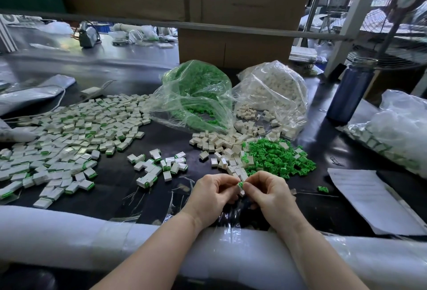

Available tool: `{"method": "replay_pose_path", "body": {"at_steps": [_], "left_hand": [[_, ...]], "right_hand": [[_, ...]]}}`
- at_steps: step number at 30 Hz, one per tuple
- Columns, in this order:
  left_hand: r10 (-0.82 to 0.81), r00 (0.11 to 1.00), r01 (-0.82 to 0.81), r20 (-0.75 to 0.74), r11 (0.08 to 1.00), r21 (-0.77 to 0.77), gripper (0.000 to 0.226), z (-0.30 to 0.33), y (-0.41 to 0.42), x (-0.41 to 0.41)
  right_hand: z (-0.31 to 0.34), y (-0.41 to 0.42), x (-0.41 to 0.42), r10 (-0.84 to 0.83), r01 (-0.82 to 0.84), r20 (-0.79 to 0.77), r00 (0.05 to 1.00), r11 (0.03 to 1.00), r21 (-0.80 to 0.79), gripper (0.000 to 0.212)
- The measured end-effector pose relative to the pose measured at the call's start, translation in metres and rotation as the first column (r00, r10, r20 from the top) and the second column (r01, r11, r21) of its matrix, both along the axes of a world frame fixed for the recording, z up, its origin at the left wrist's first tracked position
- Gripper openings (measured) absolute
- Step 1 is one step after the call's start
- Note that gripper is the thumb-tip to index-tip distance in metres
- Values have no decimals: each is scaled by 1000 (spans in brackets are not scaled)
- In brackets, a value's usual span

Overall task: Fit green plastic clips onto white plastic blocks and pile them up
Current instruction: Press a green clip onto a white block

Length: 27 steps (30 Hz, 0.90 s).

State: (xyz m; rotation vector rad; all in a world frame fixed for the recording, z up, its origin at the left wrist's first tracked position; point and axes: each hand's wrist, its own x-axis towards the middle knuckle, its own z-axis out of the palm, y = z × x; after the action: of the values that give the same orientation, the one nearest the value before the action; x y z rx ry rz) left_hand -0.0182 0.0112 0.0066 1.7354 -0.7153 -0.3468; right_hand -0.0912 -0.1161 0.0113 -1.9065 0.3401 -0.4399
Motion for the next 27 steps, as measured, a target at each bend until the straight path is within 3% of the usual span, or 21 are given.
{"method": "replay_pose_path", "body": {"at_steps": [14, 24, 27], "left_hand": [[-9, 994, 2, 109, 998, 64, 16, -1, -1, -2], [43, 997, -42, -65, 999, 28, 12, 2, -1, 0], [41, 998, -39, -52, 999, 31, 13, 3, 0, 0]], "right_hand": [[1, -1, -1, 49, -51, 36, 998, 995, 86, 13], [0, 0, 0, 56, -58, 61, 997, 998, 30, 15], [0, -1, 0, 84, -88, 64, 994, 995, 55, 14]]}}
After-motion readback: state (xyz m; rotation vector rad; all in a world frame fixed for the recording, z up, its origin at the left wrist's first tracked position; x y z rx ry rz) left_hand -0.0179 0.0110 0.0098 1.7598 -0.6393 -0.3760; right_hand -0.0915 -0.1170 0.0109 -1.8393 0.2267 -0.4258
